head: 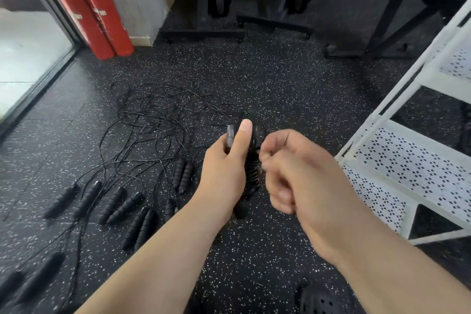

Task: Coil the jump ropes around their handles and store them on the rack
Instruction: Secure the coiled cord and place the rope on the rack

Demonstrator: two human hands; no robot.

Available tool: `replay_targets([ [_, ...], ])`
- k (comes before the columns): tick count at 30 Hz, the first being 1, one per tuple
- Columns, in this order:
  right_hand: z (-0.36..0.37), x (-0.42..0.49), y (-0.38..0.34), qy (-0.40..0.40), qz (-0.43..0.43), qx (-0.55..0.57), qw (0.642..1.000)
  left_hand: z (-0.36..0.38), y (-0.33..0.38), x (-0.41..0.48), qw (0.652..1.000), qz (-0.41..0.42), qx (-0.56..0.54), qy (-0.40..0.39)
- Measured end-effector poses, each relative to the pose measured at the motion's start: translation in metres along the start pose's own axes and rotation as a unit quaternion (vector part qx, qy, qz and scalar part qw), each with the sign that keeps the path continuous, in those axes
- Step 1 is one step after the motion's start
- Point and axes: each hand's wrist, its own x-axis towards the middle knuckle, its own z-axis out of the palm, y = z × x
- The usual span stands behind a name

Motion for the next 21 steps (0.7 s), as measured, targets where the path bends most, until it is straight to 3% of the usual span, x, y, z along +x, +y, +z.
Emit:
replay_targets([
  [2,0.002,-0.007,0.001,0.002,-0.056,-0.099,0.994,0.001,-0.002,0.001,0.999,0.03,0.02,0.005],
  [5,-0.01,-0.001,-0.004,0.029,-0.082,-0.144,0.986,0.002,0.0,0.001,1.0,0.007,0.026,-0.011],
  [10,-0.03,0.023,-0.003,0.119,0.0,-0.01,0.993,0.004,0.001,-0.003,0.983,-0.125,-0.109,-0.077],
  [14,-0.035,0.034,0.014,0.164,0.023,-0.027,0.986,0.003,-0.003,0.001,0.977,-0.117,-0.152,-0.091],
  [16,-0.031,0.032,0.021,0.155,0.007,-0.1,0.983,0.002,-0.004,0.007,0.976,-0.111,-0.171,-0.079],
  [21,-0.009,0.016,0.037,0.023,-0.003,-0.25,0.968,-0.001,-0.008,0.019,0.961,-0.107,-0.252,-0.044],
])
